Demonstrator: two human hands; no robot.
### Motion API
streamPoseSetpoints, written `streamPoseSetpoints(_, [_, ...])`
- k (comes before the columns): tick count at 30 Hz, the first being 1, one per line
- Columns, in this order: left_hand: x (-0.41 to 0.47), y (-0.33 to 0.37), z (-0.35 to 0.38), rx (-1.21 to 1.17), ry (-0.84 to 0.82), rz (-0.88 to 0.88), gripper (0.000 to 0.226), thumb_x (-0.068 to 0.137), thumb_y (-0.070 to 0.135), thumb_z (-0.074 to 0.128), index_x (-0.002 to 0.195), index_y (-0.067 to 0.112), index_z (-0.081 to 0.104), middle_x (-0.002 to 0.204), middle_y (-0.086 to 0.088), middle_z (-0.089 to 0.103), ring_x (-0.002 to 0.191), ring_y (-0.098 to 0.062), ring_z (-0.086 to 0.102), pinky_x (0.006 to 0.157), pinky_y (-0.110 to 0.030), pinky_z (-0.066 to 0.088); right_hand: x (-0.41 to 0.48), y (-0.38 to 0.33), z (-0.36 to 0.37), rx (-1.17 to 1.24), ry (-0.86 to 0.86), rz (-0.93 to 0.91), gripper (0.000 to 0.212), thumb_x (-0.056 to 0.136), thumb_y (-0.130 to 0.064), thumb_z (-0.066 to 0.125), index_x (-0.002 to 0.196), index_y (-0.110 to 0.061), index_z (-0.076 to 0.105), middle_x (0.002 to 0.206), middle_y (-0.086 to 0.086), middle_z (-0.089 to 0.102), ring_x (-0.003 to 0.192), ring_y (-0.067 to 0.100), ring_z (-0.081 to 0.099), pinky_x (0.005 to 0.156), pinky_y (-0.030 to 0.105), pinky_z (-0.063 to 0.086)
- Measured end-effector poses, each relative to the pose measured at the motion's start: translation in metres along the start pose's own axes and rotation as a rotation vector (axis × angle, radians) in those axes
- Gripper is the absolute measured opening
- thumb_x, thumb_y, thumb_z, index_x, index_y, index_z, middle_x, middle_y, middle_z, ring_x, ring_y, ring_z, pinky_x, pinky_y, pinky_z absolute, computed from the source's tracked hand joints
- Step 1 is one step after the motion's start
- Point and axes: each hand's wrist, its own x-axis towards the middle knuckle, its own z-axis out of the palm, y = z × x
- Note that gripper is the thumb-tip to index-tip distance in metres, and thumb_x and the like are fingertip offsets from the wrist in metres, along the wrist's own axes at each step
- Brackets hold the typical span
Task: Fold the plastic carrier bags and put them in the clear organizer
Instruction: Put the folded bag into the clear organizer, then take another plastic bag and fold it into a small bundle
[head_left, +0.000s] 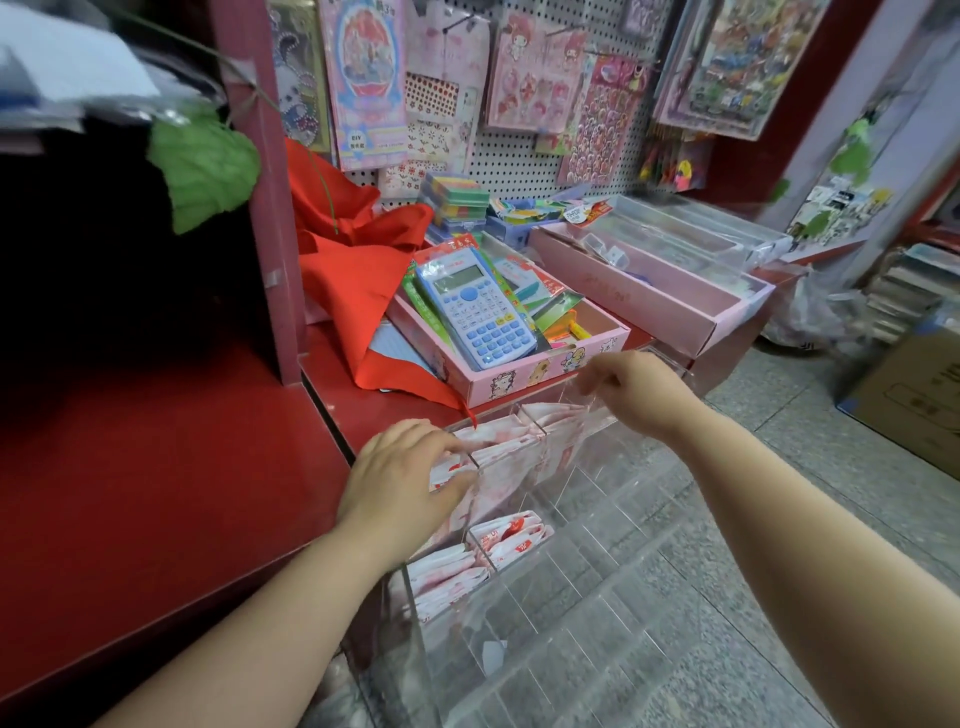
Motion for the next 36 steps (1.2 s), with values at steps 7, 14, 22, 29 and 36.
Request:
streamPoseSetpoints(7, [-0.061,-0.02,-0.061,-0.089,0.135,0.029,0.016,0.076,0.037,0.046,0.083,0.029,0.057,0.078,0.016,0.062,0.082,-0.005,0.05,0.07,-0.021,0.039,-0.045,-0.062,-0.017,0.05,0.079,-0.2,0.019,0.082,0.003,0.053,0.086,-0.005,0.069,0.08,-0.002,0.062,0.073,0.013,0.053,0.062,0.019,0.035])
streamPoseSetpoints(14, [-0.173,-0.085,-0.181,0.281,0.238,-0.204,0.023,0.075,0.036,0.047,0.066,0.028,0.067,0.073,0.028,0.054,0.074,0.001,0.057,0.061,-0.007,0.033,-0.042,-0.211,0.0,0.217,0.308,-0.64,0.009,0.076,-0.009,0.064,0.082,-0.003,0.068,0.074,0.007,0.067,0.071,0.015,0.057,0.065,0.024,0.039])
streamPoseSetpoints(22, [-0.258,-0.136,-0.246,0.508,0.052,-0.721,0.05,0.097,0.048,0.028,0.144,0.032,0.023,0.153,0.011,0.016,0.142,-0.006,0.009,0.113,-0.025,0.005,-0.038,-0.369,-0.023,0.362,0.631,-0.836,0.031,0.081,-0.019,0.06,0.104,0.002,0.061,0.105,0.019,0.059,0.099,0.025,0.051,0.081,0.02,0.031])
streamPoseSetpoints(29, [-0.259,-0.141,-0.246,0.589,0.057,-0.691,0.093,0.063,0.062,-0.01,0.143,0.034,0.029,0.152,0.011,0.02,0.14,-0.003,0.011,0.113,-0.029,0.01,0.0,-0.459,-0.054,0.022,0.378,-0.78,0.08,0.084,-0.028,0.064,0.147,-0.022,0.014,0.155,0.006,0.003,0.14,0.027,0.004,0.108,0.037,0.024])
streamPoseSetpoints(36, [-0.267,-0.152,-0.245,0.527,0.001,-0.624,0.08,0.096,0.051,0.002,0.08,0.022,0.076,0.089,0.001,0.073,0.082,-0.017,0.071,0.08,-0.03,0.031,0.034,-0.477,-0.053,0.021,0.166,-0.681,0.072,0.086,-0.017,0.059,0.146,-0.022,0.019,0.148,0.009,0.025,0.127,0.028,0.037,0.094,0.032,0.036])
